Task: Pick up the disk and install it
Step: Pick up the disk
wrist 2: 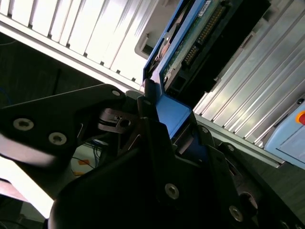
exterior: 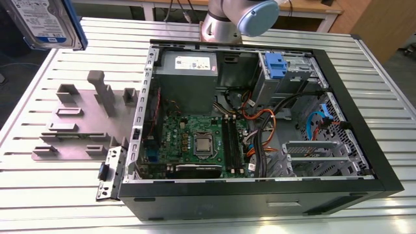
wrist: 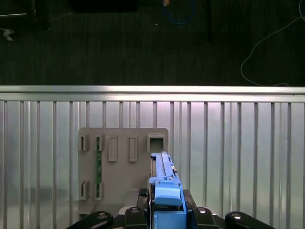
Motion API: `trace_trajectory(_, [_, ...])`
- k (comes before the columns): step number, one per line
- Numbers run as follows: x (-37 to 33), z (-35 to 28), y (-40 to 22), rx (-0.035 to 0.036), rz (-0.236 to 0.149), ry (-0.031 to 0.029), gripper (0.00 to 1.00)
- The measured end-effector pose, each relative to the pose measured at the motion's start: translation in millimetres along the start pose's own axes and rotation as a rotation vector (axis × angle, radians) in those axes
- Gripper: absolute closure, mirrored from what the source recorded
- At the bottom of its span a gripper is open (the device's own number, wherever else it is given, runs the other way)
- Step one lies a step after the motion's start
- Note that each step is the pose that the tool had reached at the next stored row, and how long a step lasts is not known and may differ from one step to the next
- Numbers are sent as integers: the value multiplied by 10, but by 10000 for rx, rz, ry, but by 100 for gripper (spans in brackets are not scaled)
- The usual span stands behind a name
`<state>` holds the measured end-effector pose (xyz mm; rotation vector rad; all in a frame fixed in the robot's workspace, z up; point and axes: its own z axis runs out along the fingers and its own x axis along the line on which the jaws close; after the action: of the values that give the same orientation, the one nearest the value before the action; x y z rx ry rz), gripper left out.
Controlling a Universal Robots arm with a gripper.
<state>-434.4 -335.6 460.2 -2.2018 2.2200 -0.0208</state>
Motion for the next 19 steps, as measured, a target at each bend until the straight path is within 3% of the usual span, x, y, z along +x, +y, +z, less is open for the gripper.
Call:
trace_trajectory(3, [36, -1, -1, -1, 0, -1, 64])
trace_trajectory(10, [37, -6, 0, -3, 0, 0, 64])
trace_trajectory(19, [37, -104, -2, 0, 0, -1, 64])
